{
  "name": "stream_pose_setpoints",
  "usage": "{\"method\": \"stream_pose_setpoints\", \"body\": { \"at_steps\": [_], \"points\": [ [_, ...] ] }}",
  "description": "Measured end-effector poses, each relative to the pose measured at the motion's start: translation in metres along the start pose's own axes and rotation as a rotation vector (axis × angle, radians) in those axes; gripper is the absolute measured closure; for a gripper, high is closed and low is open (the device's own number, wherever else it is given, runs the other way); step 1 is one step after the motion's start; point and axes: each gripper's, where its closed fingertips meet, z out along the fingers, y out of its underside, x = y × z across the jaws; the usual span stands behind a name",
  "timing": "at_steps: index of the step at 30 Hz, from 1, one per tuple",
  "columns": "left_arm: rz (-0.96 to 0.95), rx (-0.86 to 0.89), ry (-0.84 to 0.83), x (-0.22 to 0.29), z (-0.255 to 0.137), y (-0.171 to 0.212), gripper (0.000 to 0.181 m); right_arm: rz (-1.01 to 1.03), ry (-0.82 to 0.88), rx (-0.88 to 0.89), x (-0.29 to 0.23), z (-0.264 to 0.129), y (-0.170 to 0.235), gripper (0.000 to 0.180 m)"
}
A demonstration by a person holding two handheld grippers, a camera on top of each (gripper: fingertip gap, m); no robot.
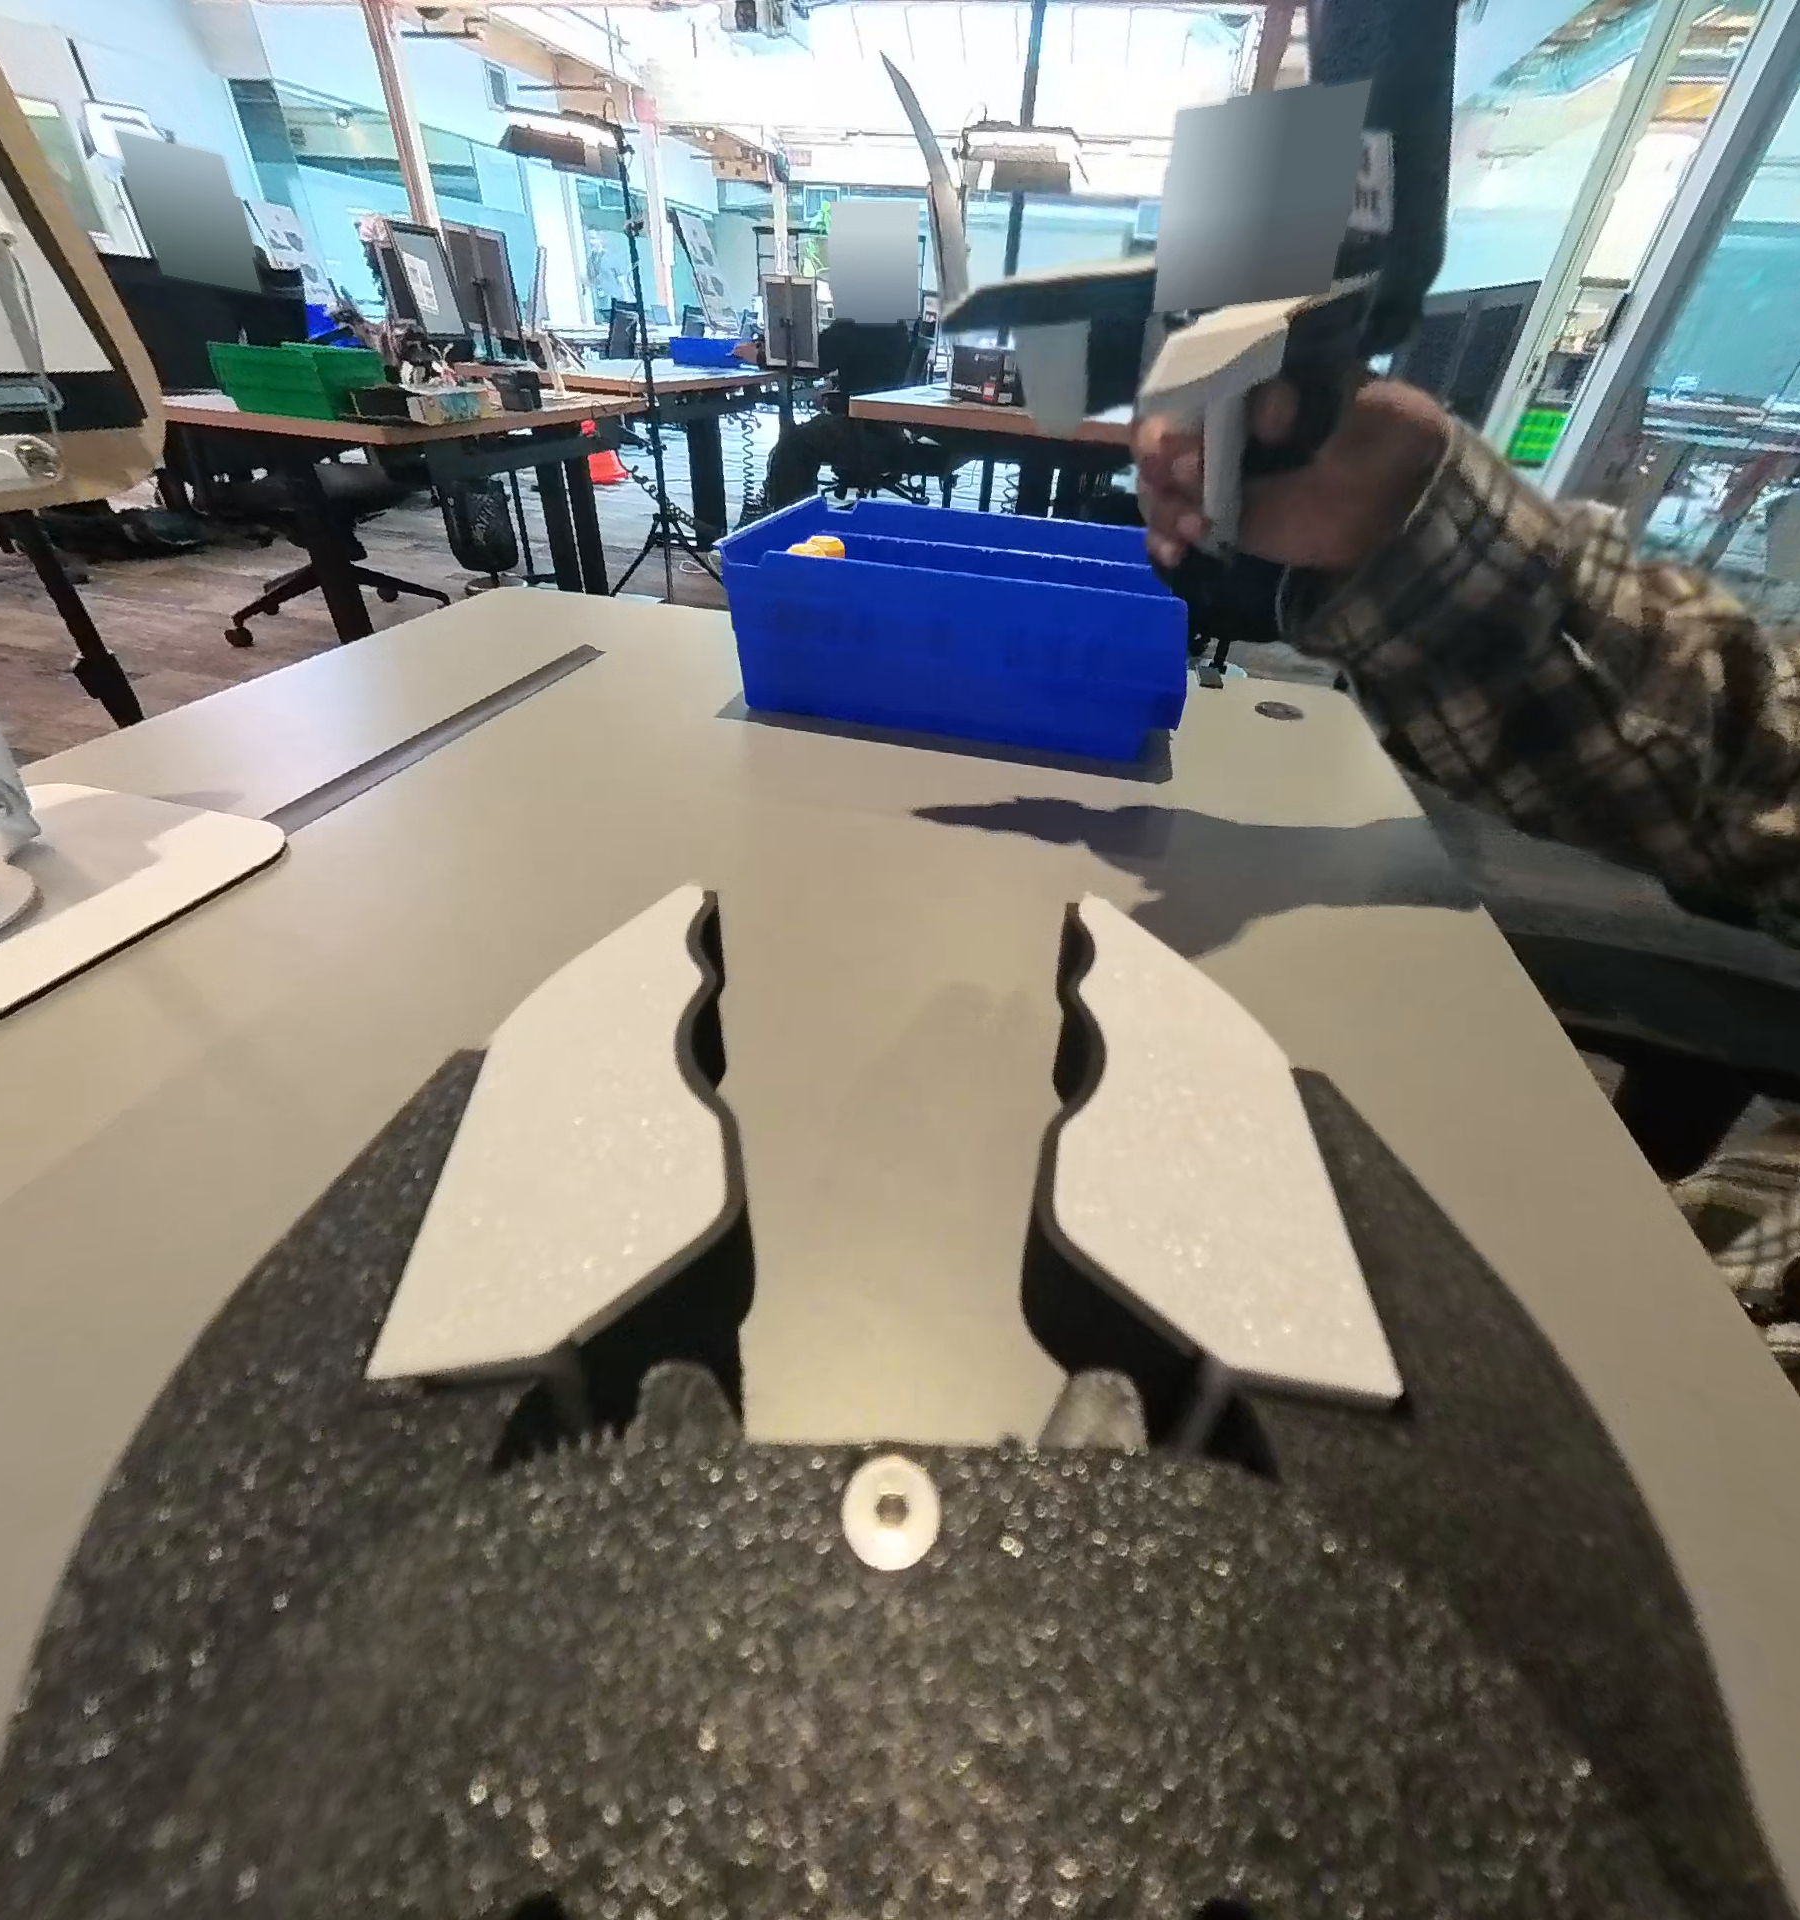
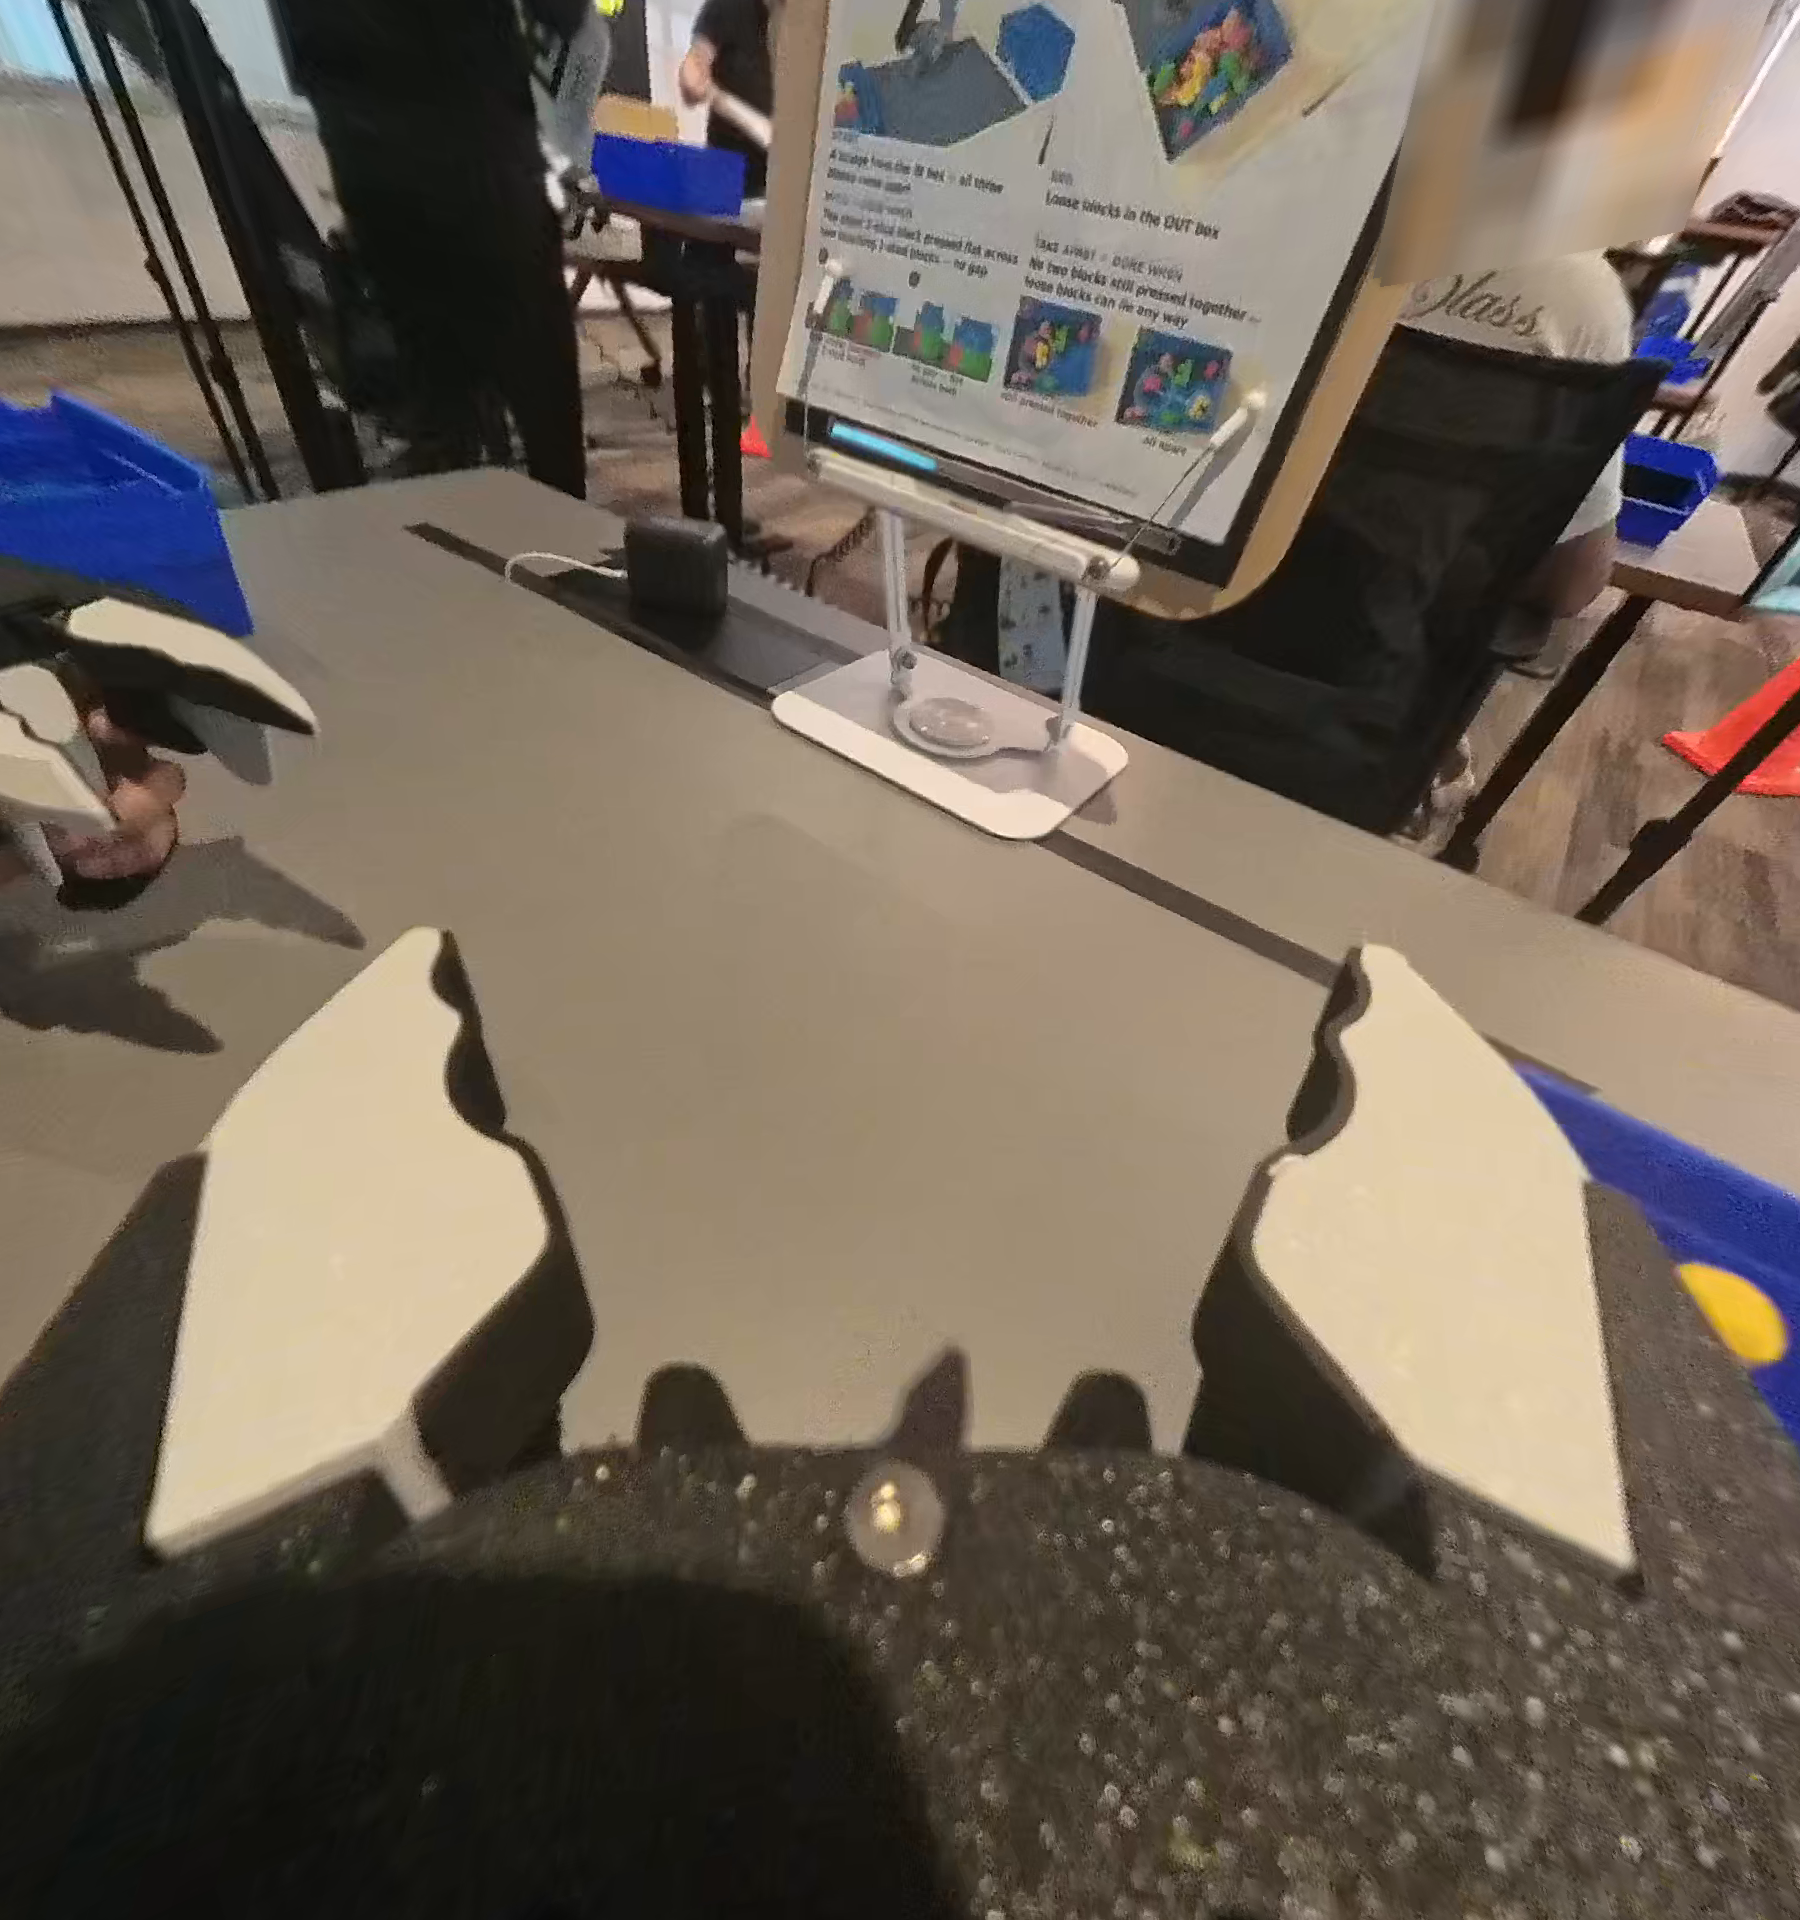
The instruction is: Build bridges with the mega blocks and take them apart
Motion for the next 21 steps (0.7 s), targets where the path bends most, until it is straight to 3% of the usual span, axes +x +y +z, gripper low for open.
{"method": "stream_pose_setpoints", "body": {
  "at_steps": [10,16,21],
  "points": [
    [-0.003,-0.004,-0.016,-0.003,0.0,0.001,0.119,0.081,0.048,0.038,-0.012,0.019,0.058,0.04],
    [-0.011,-0.011,-0.039,-0.009,-0.001,0.005,0.118,0.118,0.046,0.125,-0.014,0.022,0.07,0.057],
    [-0.004,-0.012,-0.07,-0.015,-0.004,0.004,0.119,0.104,0.002,0.08,-0.024,0.031,0.081,0.06]
  ]
}}
